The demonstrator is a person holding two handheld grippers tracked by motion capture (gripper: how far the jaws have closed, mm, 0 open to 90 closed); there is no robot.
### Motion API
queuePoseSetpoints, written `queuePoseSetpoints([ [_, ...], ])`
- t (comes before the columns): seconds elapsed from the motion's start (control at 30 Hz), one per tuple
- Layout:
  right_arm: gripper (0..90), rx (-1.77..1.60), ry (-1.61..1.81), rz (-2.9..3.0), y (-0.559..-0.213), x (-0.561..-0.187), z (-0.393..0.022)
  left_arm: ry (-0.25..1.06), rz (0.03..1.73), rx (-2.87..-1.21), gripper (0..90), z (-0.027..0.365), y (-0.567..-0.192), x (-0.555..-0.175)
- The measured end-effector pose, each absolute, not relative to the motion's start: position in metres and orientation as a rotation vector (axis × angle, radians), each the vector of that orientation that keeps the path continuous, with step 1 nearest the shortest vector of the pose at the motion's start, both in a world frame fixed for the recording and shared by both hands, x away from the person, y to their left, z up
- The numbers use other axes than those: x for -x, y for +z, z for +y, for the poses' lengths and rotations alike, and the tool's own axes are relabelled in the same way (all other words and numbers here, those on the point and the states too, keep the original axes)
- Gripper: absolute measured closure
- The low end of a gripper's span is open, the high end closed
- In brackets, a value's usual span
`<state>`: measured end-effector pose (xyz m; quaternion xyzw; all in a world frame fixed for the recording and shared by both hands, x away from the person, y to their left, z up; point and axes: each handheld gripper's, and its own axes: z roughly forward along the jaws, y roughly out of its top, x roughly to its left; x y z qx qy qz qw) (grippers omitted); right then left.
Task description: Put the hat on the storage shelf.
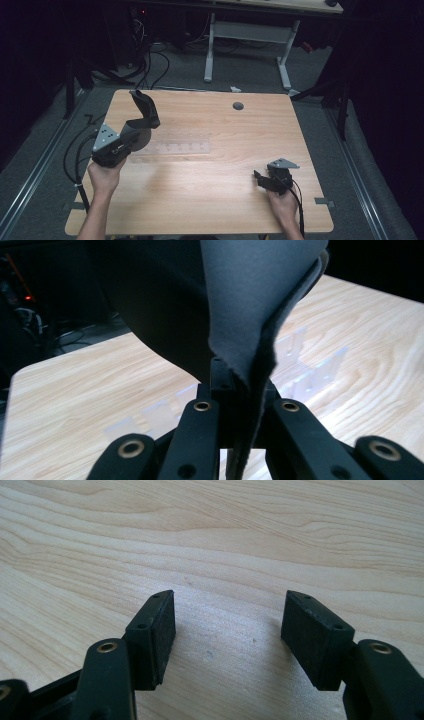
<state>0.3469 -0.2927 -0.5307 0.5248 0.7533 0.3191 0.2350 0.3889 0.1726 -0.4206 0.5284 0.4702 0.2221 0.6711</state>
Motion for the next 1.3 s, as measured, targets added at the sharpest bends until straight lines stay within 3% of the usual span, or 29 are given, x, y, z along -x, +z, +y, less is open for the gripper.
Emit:
queuePoseSetpoints([
  [0.73, 38.5, -1.438, 0.876, 2.068, -0.531, -0.347, -0.293, 0.651, 1.118, -1.206, 86.3, 0.194, -0.444, -0.408],
  [1.3, 38.3, -1.438, 0.877, 2.069, -0.531, -0.347, -0.293, 0.661, 1.158, -1.176, 86.1, 0.189, -0.459, -0.417],
])
